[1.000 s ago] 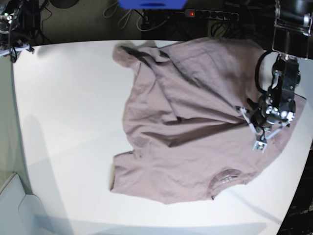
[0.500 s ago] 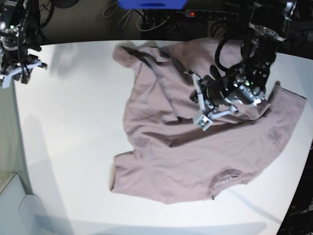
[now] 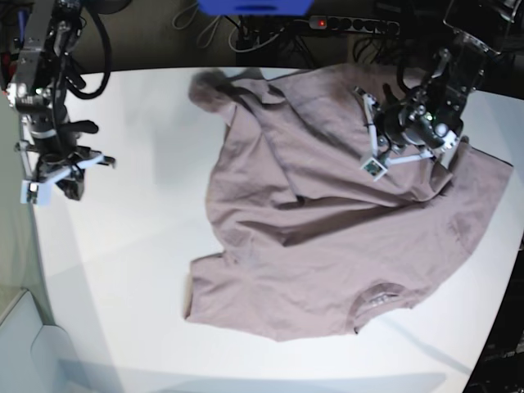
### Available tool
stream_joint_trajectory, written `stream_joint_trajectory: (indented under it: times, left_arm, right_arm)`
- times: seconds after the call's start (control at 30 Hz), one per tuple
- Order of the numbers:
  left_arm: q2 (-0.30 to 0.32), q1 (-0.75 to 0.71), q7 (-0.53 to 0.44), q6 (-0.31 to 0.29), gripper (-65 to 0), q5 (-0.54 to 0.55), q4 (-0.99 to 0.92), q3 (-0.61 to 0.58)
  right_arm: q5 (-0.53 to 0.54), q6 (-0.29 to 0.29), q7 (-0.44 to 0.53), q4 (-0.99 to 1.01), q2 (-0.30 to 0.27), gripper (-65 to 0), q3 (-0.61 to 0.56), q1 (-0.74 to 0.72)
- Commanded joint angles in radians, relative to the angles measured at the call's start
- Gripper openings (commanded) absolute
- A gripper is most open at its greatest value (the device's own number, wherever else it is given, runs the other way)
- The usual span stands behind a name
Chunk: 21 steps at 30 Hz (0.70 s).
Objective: Layout the t-shirt on the table in an organized manner, then fold the t-shirt properly
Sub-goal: 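Lift the shirt with the left gripper and swing it over the table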
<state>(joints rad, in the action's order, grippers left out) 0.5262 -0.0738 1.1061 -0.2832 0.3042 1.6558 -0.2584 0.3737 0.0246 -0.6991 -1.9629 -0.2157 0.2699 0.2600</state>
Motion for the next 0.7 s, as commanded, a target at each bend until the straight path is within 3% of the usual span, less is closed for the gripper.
stream_joint_trajectory:
  times: [0.0, 0.13, 0.27, 0.5, 0.67]
  left_arm:
    - [0.01, 0.013, -0.013, 0.008, -64.8, -0.049, -0.045, 0.003]
    - [0.041, 0.016, -0.129, 0.008, -64.8, -0.101, -0.184, 0.003]
    - [0.084, 0.053, -0.208, 0.008, -64.8, -0.11, -0.291, 0.066]
    - [0.102, 0.13, -0.223, 0.006, -64.8, -0.107, -0.375, 0.364]
    - [0.091, 0.159, -0.214, 0.006, -64.8, -0.104, -0.325, 0.41]
  right_arm:
    - [-0.003, -0.002, -0.003, -0.016, -0.006, -65.0, -0.011, -0.035]
    - [-0.003, -0.002, -0.132, -0.011, -0.003, -65.0, -0.082, -0.126]
    - [-0.003, -0.002, -0.161, 0.003, -0.006, -65.0, -0.16, -0.19]
    - [-0.003, -0.002, -0.159, 0.144, -0.004, -65.0, -0.281, -0.304]
    - [-0.003, -0.002, -0.155, 0.342, -0.004, -65.0, -0.452, -0.457]
